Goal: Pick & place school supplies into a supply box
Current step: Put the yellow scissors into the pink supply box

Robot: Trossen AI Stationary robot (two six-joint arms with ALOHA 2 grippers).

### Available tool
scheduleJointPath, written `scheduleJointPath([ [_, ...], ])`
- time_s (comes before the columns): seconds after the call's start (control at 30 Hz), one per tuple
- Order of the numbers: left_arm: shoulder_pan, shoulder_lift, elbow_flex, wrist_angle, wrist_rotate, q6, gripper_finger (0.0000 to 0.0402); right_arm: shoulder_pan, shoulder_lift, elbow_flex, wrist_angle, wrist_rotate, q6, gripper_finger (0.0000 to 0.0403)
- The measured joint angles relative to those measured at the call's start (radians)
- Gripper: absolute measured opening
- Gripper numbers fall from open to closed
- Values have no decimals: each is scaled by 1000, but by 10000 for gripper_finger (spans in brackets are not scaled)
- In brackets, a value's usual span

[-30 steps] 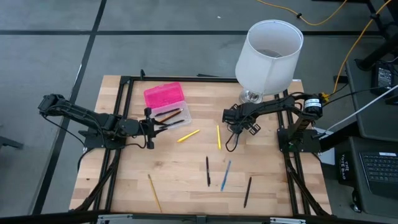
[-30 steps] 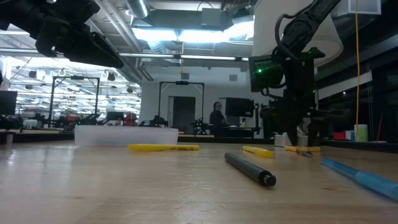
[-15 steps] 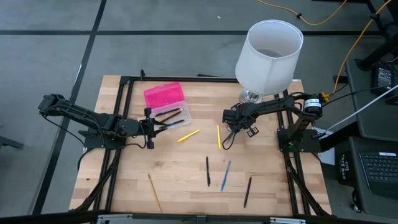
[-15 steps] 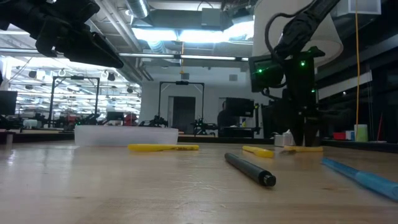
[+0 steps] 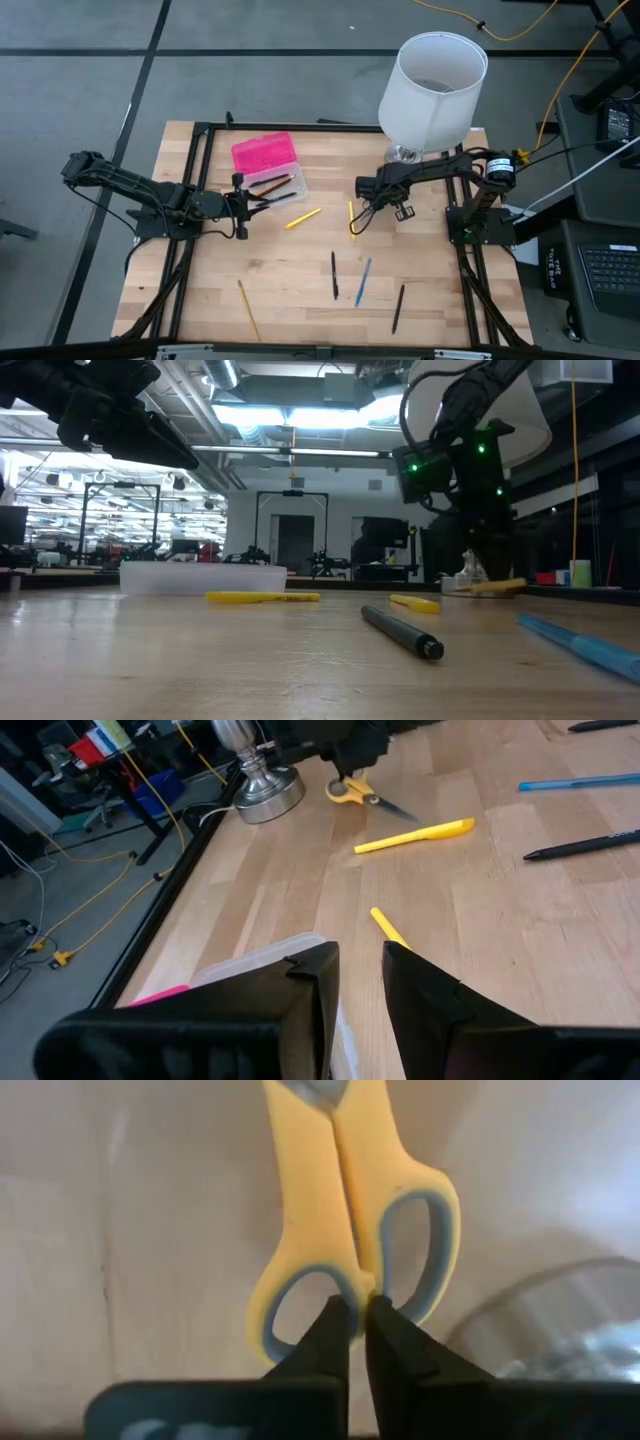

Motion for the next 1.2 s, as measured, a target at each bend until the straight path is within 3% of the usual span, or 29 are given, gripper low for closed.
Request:
scheduleJointPath([
  [0.8,0,0,0,0,-8,0,74,0,-35,24,-72,33,154,18],
  [1.03,0,0,0,0,-54,-1,74,21,-134,25,-62,34,230,18],
  [1.2,0,0,0,0,-53,-2,74,51,-232,25,38,-17,287,18],
])
